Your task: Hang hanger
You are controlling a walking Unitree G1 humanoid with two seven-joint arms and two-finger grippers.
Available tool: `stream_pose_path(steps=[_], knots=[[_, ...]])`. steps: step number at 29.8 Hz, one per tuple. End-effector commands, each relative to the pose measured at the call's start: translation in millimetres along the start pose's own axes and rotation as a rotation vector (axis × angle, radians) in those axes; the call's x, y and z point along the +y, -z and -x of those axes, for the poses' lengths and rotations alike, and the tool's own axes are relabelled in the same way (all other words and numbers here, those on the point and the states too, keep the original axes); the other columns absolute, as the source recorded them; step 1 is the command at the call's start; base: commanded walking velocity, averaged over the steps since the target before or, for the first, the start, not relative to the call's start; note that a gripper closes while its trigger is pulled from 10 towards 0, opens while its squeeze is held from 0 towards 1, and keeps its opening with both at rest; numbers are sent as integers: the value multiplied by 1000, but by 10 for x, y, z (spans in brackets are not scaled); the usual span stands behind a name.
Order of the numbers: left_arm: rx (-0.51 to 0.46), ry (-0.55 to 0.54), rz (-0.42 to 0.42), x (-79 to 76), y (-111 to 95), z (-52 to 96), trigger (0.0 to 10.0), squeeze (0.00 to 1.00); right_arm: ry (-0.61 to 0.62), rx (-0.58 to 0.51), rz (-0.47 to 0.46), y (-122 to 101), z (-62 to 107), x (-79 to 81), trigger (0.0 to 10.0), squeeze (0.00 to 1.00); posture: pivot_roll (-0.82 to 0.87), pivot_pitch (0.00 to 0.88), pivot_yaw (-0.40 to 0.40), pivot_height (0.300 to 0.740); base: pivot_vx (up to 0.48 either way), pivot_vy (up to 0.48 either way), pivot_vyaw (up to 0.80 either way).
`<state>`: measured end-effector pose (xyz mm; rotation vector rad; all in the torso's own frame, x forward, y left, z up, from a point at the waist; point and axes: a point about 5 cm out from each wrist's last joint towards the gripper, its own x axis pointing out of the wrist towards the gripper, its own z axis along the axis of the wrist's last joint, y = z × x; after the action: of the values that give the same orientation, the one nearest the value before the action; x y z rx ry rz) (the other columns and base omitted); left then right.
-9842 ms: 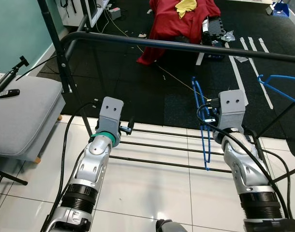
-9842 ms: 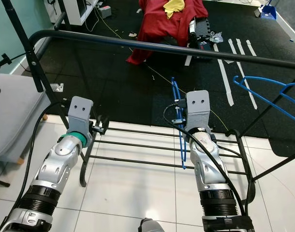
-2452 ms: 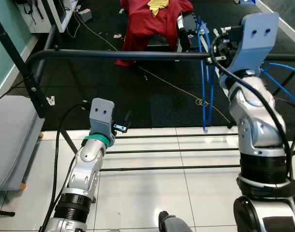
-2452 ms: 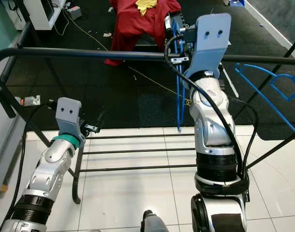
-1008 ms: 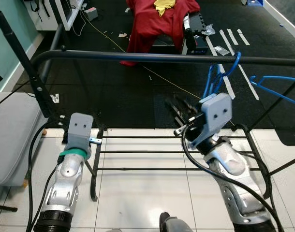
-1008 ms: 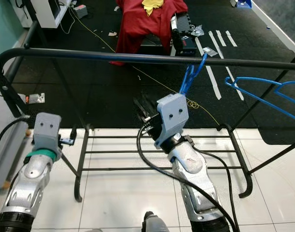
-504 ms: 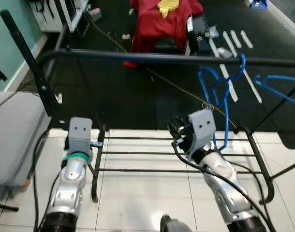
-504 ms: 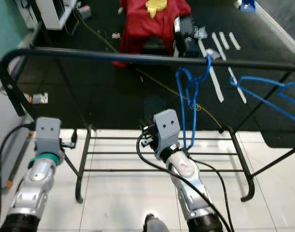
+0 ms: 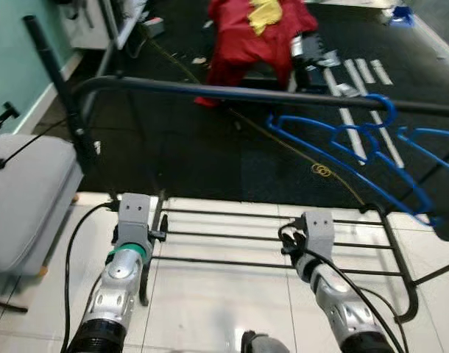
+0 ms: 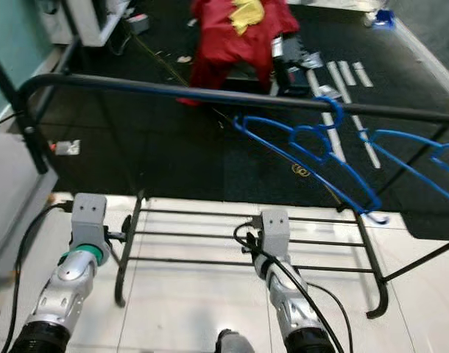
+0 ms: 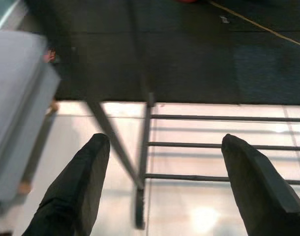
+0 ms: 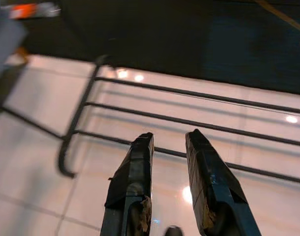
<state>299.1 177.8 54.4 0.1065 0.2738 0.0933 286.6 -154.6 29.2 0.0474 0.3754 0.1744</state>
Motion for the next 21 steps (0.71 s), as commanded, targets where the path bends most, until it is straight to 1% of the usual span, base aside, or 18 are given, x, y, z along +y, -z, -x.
stream_pose_path(steps=[1, 4, 5, 6, 7, 10, 11, 12, 16, 18, 20, 21], knots=[[23, -8, 7, 12, 88, 26, 10000, 0, -8, 12, -11, 67, 12, 3, 10000, 0, -63, 57, 19, 740, 0, 0, 800], [28, -33, 11, 33, 115, 14, 10000, 0, -7, 9, -12, 87, -18, 11, 10000, 0, -60, 57, 21, 740, 0, 0, 800], [48, -51, 41, 45, 138, 11, 10000, 0, -4, 8, -6, 99, -23, 12, 10000, 0, -56, 54, 25, 740, 0, 0, 800], [48, -51, 41, 45, 138, 11, 10000, 0, -4, 8, -6, 99, -23, 12, 10000, 0, -56, 54, 25, 740, 0, 0, 800], [65, -61, 69, 55, 157, 12, 10000, 0, 7, 4, 6, 110, -23, 5, 10000, 0, -53, 59, 36, 740, 0, 0, 800], [88, -40, 80, 27, 190, 18, 10000, 0, 33, -11, 2, 117, -20, -3, 10000, 0, -24, 68, 53, 740, 0, 0, 800], [90, -28, 80, 16, 197, 21, 10000, 0, 39, -18, 2, 116, -20, 1, 10000, 0, -23, 69, 58, 740, 0, 0, 800], [82, -8, 62, -3, 194, 20, 10000, 0, 49, -26, 2, 112, -25, 4, 10000, 0, -27, 67, 78, 740, 0, 0, 800], [67, 21, 62, -35, 184, 6, 10000, 0, 87, -54, -3, 62, -42, -10, 10000, 0, -53, 68, 109, 740, 0, 0, 800], [67, 21, 62, -35, 184, 6, 10000, 0, 87, -54, -3, 62, -42, -10, 10000, 0, -53, 68, 109, 740, 0, 0, 800], [50, 33, 40, -67, 138, -42, 10000, 0, 125, -94, -6, -19, -52, -47, 10000, 0, -60, 63, 117, 740, 0, 0, 800], [50, 33, 40, -67, 138, -42, 10000, 0, 125, -94, -6, -19, -52, -47, 10000, 0, -60, 63, 117, 740, 0, 0, 800]])
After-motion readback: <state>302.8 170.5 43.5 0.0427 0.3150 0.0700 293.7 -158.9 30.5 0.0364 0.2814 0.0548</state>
